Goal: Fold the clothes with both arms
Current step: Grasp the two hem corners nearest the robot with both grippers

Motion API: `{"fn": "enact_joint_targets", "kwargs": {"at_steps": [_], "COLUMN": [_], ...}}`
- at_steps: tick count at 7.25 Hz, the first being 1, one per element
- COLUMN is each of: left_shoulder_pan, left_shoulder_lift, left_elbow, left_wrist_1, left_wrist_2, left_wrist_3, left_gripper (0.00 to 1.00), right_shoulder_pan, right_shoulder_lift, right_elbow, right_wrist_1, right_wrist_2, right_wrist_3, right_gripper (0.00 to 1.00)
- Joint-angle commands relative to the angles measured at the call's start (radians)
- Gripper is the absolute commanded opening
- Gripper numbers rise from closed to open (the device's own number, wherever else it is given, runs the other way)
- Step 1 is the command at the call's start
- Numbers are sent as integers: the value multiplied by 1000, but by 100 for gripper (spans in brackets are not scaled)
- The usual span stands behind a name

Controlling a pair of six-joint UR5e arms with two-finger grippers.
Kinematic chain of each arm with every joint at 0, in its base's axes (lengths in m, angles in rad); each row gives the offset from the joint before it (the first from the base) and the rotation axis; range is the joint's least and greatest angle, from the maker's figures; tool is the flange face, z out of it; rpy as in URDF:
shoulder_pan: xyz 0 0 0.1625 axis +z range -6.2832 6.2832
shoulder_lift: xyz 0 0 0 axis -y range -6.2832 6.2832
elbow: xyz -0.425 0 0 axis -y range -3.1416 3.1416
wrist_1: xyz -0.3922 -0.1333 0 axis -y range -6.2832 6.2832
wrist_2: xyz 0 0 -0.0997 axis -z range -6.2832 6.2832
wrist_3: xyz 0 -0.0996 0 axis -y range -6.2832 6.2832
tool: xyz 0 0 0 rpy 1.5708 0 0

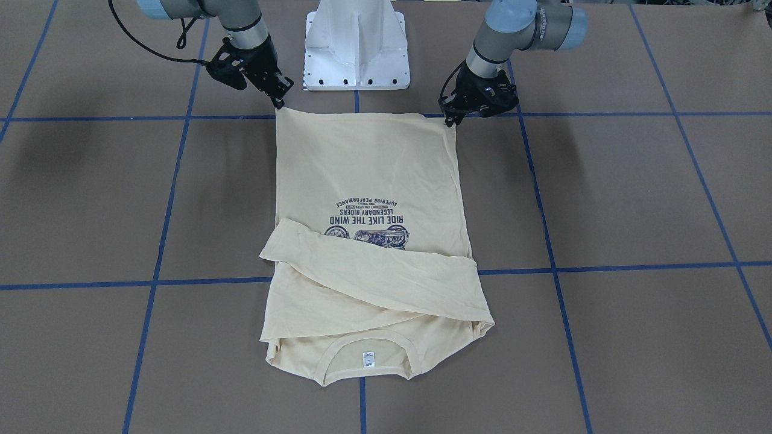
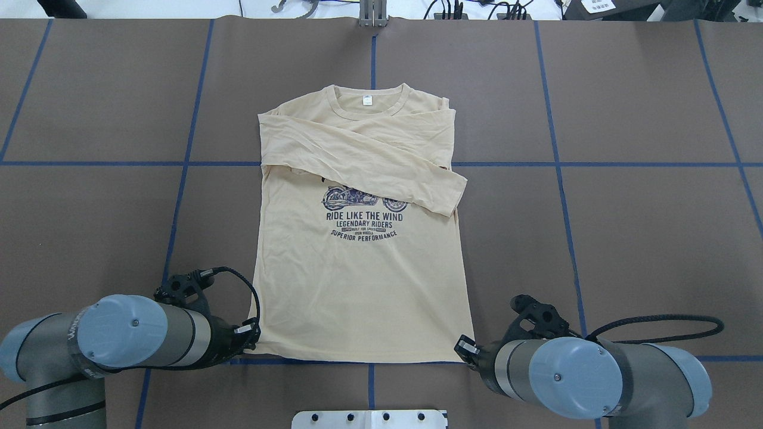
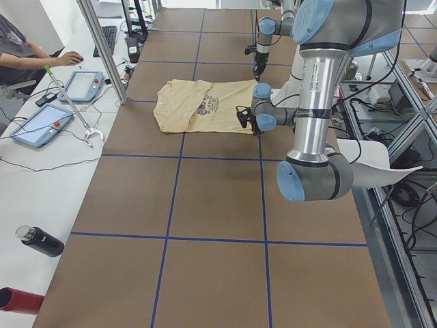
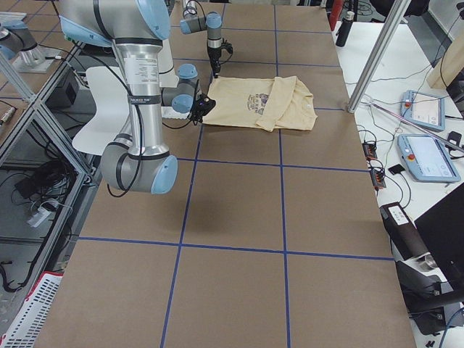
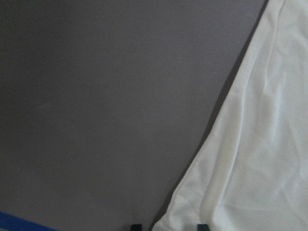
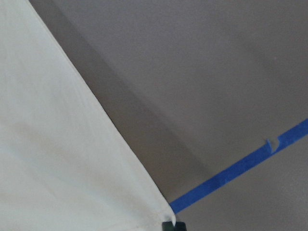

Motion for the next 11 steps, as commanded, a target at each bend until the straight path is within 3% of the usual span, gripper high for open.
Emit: {"fn": "enact_joint_targets", "kwargs": {"at_steps": [1,9,11], "left_shoulder_pan": [2,22,20], "left_shoulder_lift": [3,4,4], "left_elbow": [-19,-20,-21], "left_wrist_1": [0,20,20], "left_wrist_2": [0,0,2], "left_wrist_3": [-1,-1,-1], "left_gripper": [43,34,19], "right_shoulder_pan": [0,0,0], "right_shoulder_lift": [2,-2,-4], "right_elbow": [-1,-4,-6], "right_wrist_1": [-1,-1,-1], "right_wrist_2": [0,0,0], "right_wrist_3": [0,-2,-2], "right_gripper": [0,0,0]}}
